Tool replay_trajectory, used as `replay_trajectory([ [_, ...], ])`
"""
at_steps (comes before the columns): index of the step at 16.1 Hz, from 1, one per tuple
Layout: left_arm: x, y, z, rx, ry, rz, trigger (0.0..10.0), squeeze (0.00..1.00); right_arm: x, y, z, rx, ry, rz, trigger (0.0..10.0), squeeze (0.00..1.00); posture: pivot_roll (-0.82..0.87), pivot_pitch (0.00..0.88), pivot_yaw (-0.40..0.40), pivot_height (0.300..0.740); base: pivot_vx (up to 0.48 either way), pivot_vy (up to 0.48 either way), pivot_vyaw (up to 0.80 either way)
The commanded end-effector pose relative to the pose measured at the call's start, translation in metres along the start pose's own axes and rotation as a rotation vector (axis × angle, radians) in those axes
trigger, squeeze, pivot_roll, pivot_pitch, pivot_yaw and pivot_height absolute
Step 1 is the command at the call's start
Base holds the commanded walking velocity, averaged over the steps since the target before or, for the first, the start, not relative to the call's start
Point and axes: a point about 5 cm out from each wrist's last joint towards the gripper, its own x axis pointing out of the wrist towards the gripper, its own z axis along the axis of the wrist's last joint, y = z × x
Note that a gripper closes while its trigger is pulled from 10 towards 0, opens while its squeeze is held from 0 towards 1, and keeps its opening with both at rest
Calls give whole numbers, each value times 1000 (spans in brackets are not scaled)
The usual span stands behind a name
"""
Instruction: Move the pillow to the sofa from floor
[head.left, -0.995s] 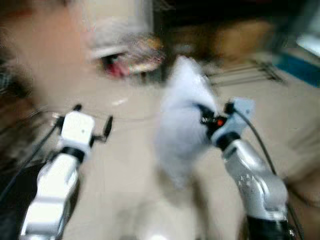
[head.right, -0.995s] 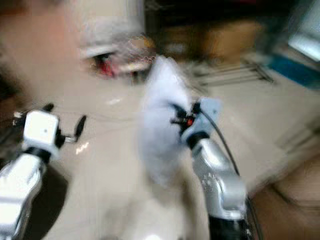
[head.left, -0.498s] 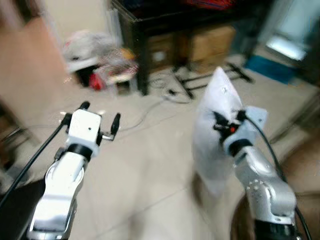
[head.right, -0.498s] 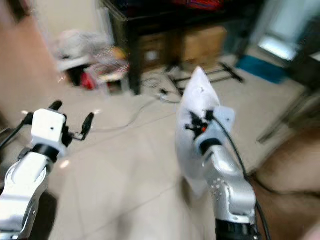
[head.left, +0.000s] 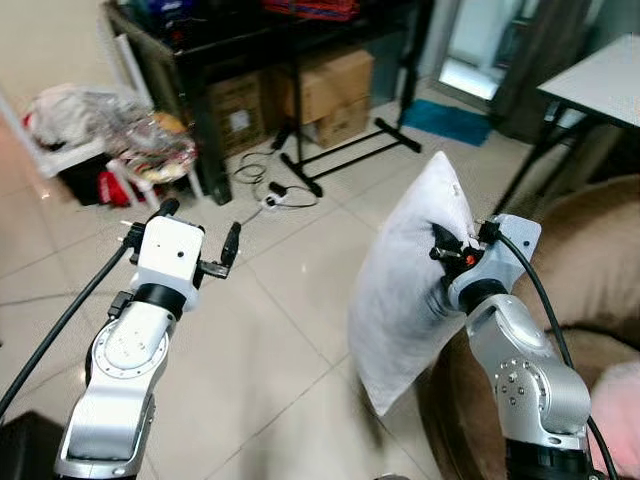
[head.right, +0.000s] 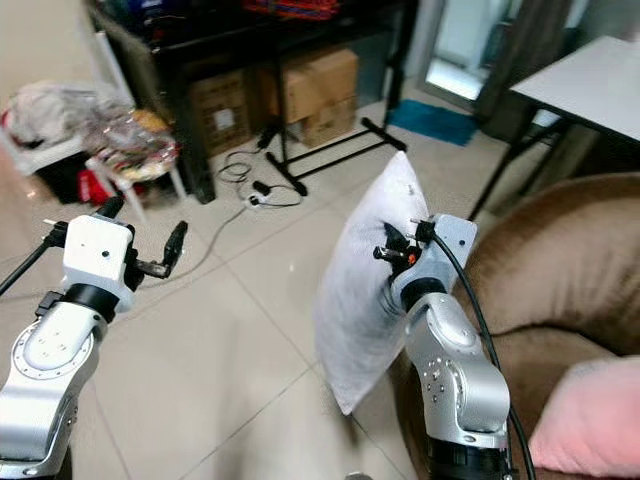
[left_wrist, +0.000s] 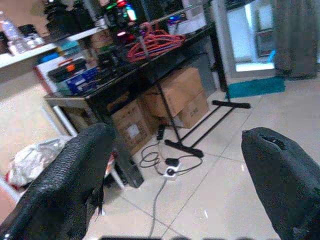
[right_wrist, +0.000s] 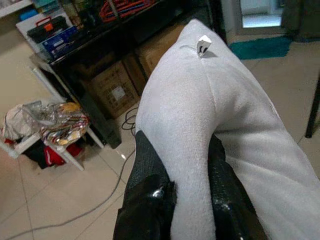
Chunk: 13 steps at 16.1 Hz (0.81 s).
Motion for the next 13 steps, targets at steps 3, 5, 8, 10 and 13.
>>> replay_trajectory([
  [3, 0, -2, 1, -17, -6, -39, 10000, 0, 0, 8, 16, 13, -74, 44, 10000, 0, -74, 0, 43, 740, 0, 0, -800],
  [5, 0, -3, 2, -25, -9, -46, 10000, 0, 0, 9, 17, 14, -75, 47, 10000, 0, -73, 0, 42, 740, 0, 0, -800],
  [8, 0, -2, 1, -32, -9, -56, 10000, 0, 1, 8, 19, 17, -82, 44, 10000, 0, -73, 0, 42, 740, 255, 0, -800],
  [10, 1, -1, 0, -32, -7, -60, 10000, 0, 1, 8, 20, 17, -89, 44, 10000, 0, -74, 0, 44, 740, 264, 0, -800],
  [13, 0, -1, -5, 1, 21, -81, 10000, 0, 0, 7, 22, 17, -108, 29, 10000, 0, -80, 0, 51, 740, 0, 0, -533],
])
